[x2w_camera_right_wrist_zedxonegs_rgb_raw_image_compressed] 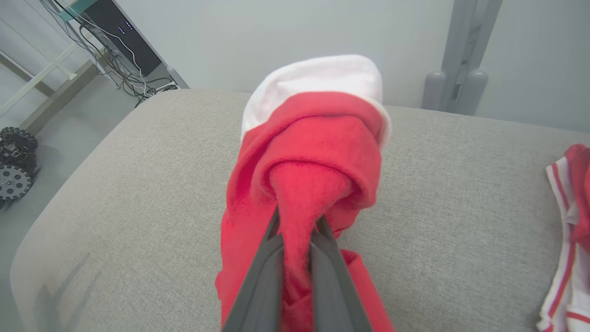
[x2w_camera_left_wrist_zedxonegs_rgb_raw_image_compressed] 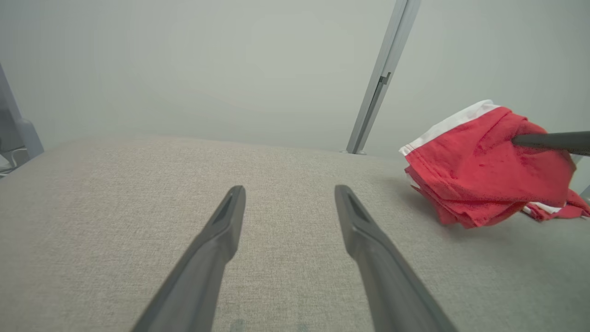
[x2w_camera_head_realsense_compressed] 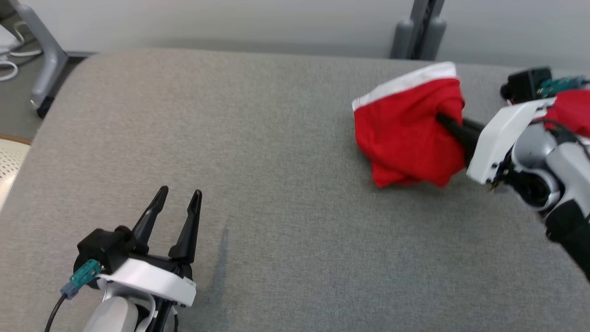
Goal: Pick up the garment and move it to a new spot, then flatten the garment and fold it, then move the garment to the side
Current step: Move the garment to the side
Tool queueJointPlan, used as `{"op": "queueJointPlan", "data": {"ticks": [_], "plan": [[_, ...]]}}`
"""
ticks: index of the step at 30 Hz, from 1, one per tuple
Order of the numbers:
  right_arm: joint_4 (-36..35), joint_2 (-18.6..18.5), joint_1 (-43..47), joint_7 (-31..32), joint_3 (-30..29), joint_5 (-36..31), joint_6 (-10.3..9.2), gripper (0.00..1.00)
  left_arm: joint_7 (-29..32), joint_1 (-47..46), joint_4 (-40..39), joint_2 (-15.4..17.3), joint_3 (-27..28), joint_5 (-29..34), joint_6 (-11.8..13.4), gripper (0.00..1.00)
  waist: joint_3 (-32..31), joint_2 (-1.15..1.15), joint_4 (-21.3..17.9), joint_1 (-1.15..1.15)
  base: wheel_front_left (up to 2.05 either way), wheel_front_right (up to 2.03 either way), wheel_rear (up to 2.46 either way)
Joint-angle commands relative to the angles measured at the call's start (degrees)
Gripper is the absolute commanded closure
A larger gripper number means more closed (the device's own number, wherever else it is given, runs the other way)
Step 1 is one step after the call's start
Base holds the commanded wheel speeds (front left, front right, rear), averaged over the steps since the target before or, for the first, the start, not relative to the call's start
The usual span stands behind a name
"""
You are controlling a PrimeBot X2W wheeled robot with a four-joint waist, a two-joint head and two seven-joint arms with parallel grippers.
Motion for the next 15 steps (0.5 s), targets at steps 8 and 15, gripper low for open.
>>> {"op": "queueJointPlan", "data": {"ticks": [8, 15], "plan": [[-1.89, -5.90, -9.30, 1.10, 3.38, 0.35, 0.04, 1.00, -0.01, -5.76, -1.29, 2.46, -2.05, -0.32, -0.07, 0.00, 10.47, 0.00, -3.70, 0.00, 0.00, 0.00, 0.00], [0.41, -11.47, -14.28, 3.11, 4.30, 0.41, 0.04, 1.00, -0.01, -7.55, -1.79, 3.78, -2.40, -0.69, -0.08, 0.00, 13.64, 0.00, -4.53, 0.00, 0.00, 0.00, 0.00]]}}
